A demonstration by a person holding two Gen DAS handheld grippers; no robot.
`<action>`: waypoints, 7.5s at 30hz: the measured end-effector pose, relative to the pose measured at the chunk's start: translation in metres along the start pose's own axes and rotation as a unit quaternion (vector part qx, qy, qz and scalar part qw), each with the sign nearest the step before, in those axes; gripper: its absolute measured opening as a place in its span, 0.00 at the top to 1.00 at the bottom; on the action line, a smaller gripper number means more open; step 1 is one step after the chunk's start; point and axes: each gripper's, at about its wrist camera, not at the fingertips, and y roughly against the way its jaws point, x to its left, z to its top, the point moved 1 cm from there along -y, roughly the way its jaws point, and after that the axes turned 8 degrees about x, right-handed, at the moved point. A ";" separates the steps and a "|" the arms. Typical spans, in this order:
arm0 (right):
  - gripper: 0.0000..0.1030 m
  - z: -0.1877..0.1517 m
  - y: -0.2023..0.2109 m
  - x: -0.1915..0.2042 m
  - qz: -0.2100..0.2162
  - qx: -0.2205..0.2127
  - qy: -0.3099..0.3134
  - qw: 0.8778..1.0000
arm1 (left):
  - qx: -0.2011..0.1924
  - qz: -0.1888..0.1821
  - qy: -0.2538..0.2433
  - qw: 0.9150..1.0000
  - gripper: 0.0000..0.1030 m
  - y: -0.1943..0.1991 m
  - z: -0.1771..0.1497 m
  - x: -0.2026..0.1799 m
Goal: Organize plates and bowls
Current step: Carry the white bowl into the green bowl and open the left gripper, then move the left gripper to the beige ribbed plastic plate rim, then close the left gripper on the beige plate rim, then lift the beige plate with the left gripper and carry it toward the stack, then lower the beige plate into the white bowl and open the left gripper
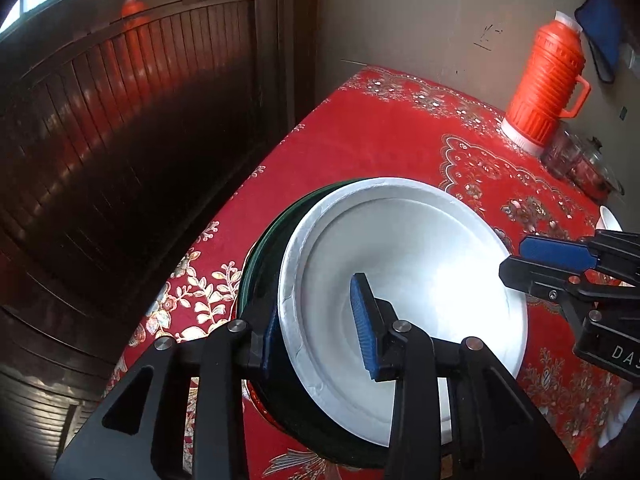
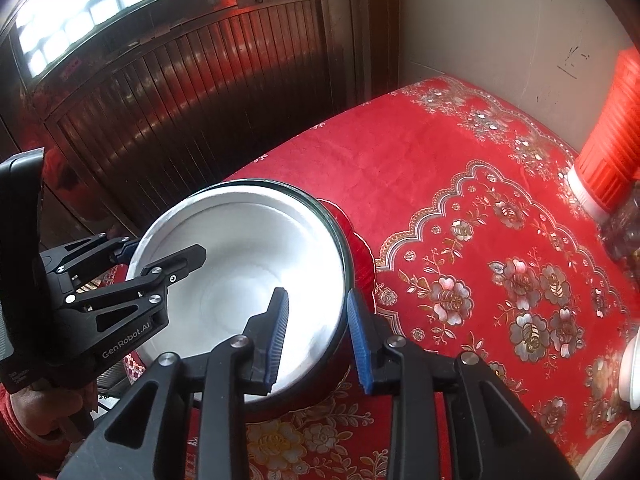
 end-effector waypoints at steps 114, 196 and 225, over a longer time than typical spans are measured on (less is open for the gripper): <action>0.67 -0.269 0.140 -0.297 -0.109 -0.050 -0.341 0.932 | 0.074 -0.157 -0.327 0.929 0.82 -0.034 -0.036 -0.432; 0.56 -0.025 0.051 -0.028 -0.006 -0.050 -0.015 0.999 | -0.017 -0.033 -0.038 0.999 0.82 0.032 0.015 -0.044; 0.54 -0.010 0.011 0.006 0.015 -0.010 0.017 1.000 | 0.011 0.002 -0.014 1.000 0.82 0.005 -0.001 -0.007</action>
